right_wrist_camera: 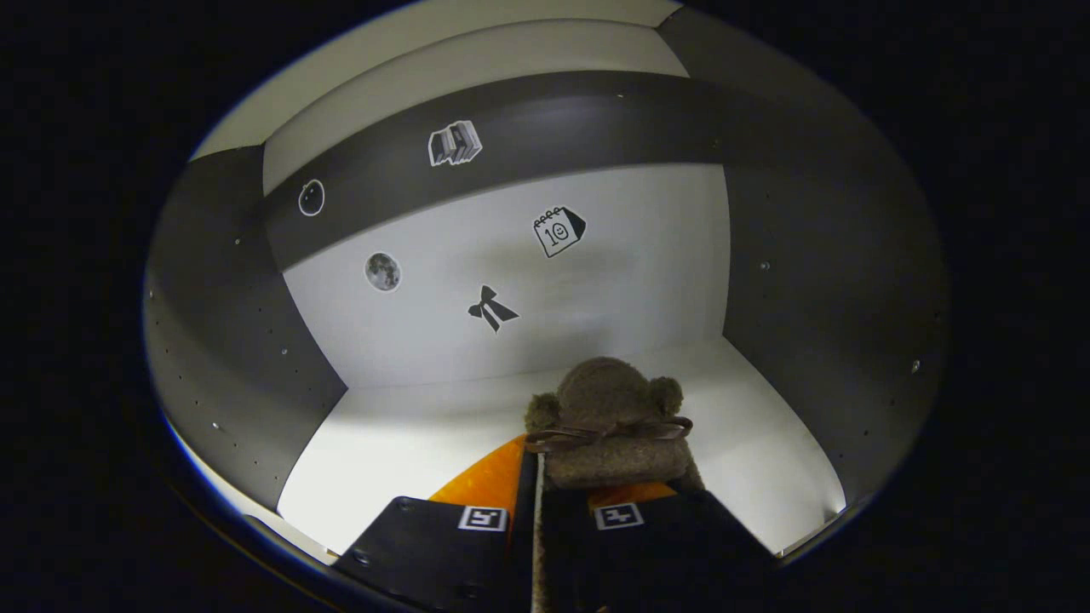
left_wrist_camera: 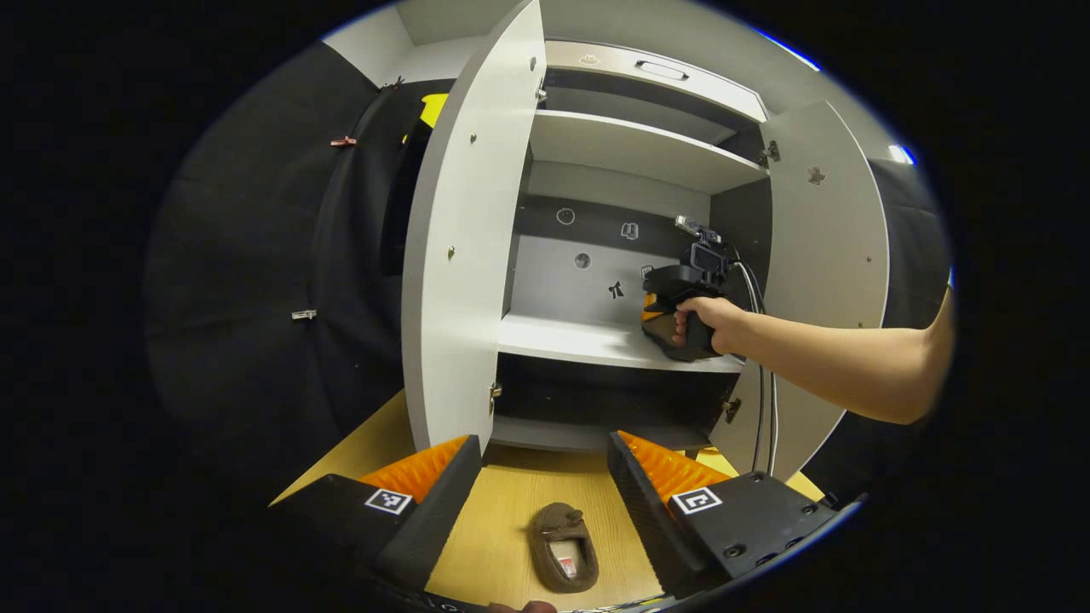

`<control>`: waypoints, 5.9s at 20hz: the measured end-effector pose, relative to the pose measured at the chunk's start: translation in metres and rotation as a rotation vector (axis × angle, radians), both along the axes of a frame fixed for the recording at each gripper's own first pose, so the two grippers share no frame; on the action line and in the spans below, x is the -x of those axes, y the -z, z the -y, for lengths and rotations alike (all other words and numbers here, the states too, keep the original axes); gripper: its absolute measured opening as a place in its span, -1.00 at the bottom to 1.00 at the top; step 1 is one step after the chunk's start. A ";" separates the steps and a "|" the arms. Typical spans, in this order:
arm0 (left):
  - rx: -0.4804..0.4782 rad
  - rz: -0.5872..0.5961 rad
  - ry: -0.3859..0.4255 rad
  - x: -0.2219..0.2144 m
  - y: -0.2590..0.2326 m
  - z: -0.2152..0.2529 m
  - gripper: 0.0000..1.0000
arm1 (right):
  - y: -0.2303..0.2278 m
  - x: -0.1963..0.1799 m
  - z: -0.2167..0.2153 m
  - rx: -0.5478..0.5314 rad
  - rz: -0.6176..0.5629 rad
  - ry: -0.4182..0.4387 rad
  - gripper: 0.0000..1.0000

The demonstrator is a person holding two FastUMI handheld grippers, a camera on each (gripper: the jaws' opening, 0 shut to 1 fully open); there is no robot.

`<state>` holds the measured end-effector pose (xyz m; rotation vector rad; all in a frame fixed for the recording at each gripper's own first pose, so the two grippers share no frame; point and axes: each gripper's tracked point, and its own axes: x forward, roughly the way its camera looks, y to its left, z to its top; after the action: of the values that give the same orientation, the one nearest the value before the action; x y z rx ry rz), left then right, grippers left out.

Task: Grab one shoe with the right hand and put it into the shoe cabinet, grab the other shoe with the left hand and put it into the shoe cabinet; then close the right door with the right hand and the left door with the left hand.

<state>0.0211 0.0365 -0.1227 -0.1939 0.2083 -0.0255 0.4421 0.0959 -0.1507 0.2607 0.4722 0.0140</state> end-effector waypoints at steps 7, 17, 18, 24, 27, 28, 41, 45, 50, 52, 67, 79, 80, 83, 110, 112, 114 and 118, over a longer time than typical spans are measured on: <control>0.003 0.028 0.019 0.005 -0.013 0.005 0.89 | -0.019 0.033 -0.013 -0.047 -0.028 -0.055 0.32; -0.023 0.037 0.037 0.015 -0.007 0.012 0.89 | -0.081 0.118 0.001 0.031 0.163 -0.062 0.93; -0.014 0.025 0.043 0.014 -0.002 0.015 0.89 | -0.090 0.129 0.006 0.049 0.193 -0.054 0.95; -0.035 -0.064 0.079 0.005 0.052 0.032 0.90 | -0.137 0.213 0.019 0.078 0.335 -0.057 0.96; -0.052 -0.126 0.100 -0.001 0.099 0.042 0.89 | -0.155 0.252 0.032 0.065 0.370 -0.057 0.96; -0.060 -0.152 0.109 -0.004 0.116 0.046 0.90 | -0.159 0.263 0.036 0.068 0.377 -0.058 0.96; -0.194 -0.401 0.186 -0.043 0.299 0.061 0.36 | -0.202 0.380 0.089 0.084 0.442 -0.032 0.95; -0.205 -0.397 0.183 -0.063 0.318 0.062 0.20 | -0.199 0.391 0.109 0.129 0.449 -0.010 0.96; -0.287 -0.395 0.127 -0.085 0.327 0.056 -0.42 | -0.179 0.405 0.127 0.185 0.412 -0.009 0.96; -0.319 -0.400 0.115 -0.087 0.327 0.056 -0.69 | -0.177 0.409 0.133 0.193 0.409 -0.008 0.96; -0.194 -0.443 0.009 -0.068 0.161 0.046 -0.84 | -0.163 0.420 0.158 0.114 0.378 -0.003 0.96; -0.134 -0.257 0.000 -0.166 -0.047 0.063 -0.84 | -0.148 0.421 0.207 0.098 0.361 0.046 0.96; -0.145 -0.232 -0.002 -0.181 -0.060 0.065 -0.85 | -0.145 0.421 0.214 0.100 0.359 0.055 0.96; -0.150 -0.207 -0.003 -0.220 -0.082 0.068 -0.85 | -0.139 0.422 0.232 0.106 0.349 0.081 0.96; -0.271 -0.389 -0.022 -0.444 -0.011 0.062 -0.79 | -0.119 0.418 0.316 0.184 0.312 0.295 0.97; -0.245 -0.375 -0.023 -0.440 -0.016 0.063 -0.67 | -0.120 0.416 0.314 0.170 0.315 0.294 0.97; -0.217 -0.353 -0.005 -0.432 -0.023 0.069 -0.54 | -0.121 0.414 0.311 0.163 0.318 0.286 0.97; -0.267 -0.287 0.026 -0.413 -0.045 0.071 0.17 | -0.121 0.411 0.305 0.139 0.320 0.267 0.97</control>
<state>0.4343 -0.0347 -0.0777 0.0724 0.4969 0.0044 0.0312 -0.2087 -0.0297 0.1786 0.1168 -0.2344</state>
